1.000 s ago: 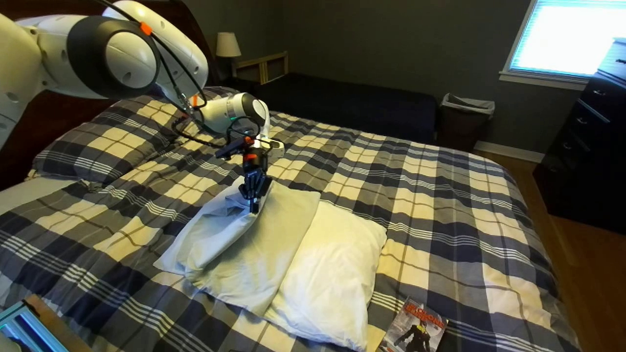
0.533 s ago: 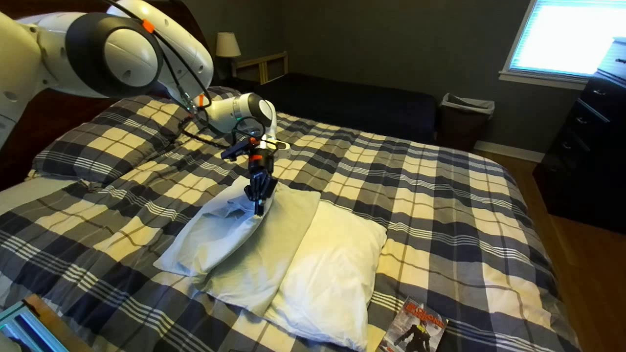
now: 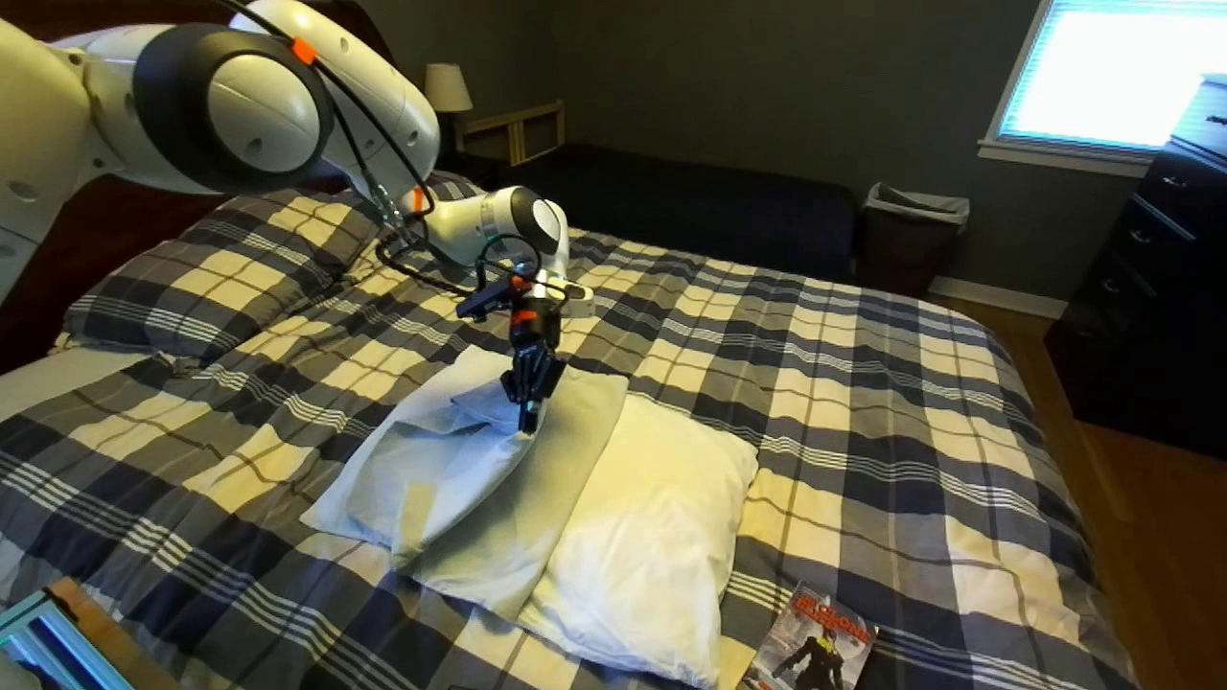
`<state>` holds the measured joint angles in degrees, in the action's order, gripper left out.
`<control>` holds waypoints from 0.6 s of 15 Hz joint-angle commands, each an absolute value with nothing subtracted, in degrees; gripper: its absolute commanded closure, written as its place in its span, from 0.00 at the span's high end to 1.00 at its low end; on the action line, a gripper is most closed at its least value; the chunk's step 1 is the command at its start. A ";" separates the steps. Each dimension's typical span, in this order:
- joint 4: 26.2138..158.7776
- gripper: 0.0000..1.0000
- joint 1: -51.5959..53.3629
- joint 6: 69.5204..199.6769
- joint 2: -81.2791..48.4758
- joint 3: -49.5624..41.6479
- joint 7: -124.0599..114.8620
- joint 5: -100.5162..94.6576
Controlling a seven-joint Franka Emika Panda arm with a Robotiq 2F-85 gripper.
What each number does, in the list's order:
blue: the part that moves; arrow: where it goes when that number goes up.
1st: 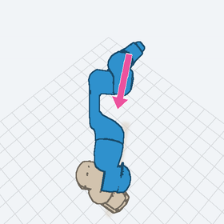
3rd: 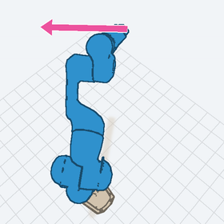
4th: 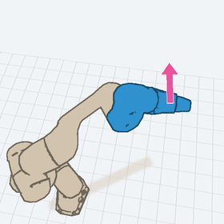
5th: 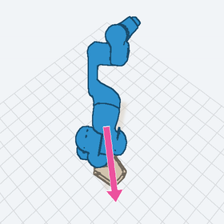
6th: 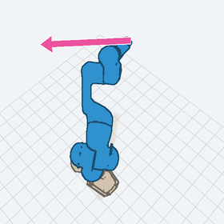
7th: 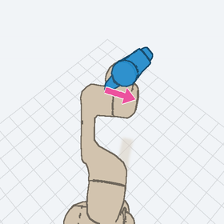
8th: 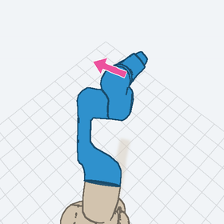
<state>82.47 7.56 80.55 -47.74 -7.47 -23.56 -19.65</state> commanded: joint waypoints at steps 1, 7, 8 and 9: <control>83.43 0.00 4.99 81.54 -46.51 -8.64 -25.38 -18.55; 81.89 0.00 2.38 83.98 -46.36 -10.50 -27.78 -18.68; 81.13 0.00 1.91 83.65 -46.79 -10.77 -28.01 -18.46; 80.35 0.00 1.29 83.37 -47.18 -11.02 -27.97 -18.24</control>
